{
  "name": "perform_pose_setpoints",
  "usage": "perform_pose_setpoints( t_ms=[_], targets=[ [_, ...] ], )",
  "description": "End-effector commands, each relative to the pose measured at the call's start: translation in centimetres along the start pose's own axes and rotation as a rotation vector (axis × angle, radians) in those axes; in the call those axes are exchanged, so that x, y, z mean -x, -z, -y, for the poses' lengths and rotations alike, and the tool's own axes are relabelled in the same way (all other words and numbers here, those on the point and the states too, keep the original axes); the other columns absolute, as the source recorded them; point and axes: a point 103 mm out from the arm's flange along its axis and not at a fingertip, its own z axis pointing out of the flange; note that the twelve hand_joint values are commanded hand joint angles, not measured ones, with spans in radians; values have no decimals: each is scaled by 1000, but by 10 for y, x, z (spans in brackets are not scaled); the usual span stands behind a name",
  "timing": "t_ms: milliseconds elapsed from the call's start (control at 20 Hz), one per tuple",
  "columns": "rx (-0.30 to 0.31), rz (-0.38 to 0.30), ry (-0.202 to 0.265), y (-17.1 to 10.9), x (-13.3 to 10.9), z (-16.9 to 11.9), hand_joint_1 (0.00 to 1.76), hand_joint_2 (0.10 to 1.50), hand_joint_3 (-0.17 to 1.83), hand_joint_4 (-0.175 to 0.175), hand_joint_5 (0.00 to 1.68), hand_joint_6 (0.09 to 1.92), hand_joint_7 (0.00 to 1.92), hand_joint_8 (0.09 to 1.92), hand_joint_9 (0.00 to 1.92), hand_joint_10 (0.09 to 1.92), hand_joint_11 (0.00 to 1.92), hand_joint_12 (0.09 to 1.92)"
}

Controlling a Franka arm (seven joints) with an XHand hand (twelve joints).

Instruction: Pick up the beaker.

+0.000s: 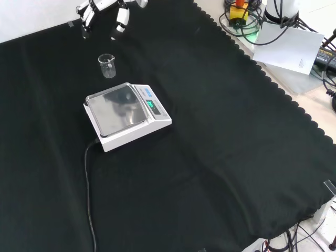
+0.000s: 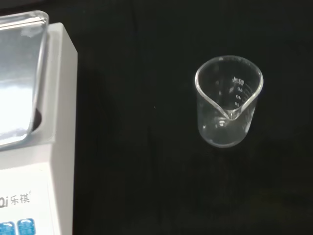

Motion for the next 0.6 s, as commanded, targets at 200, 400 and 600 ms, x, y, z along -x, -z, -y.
perform_pose_setpoints(
  t_ms=[200, 400, 600],
  targets=[
    [-53, -56, -4, -28, 14, -16, 697, 801, 473, 11, 541, 154, 379, 670, 459, 773, 0, 1429],
    [-62, -47, -6, -38, 17, -20, 698, 800, 476, 10, 541, 156, 379, 671, 459, 774, 0, 1429],
    [-79, -47, -1, -49, 17, -25, 700, 799, 478, 9, 540, 159, 378, 672, 459, 776, 0, 1430]
  ],
)
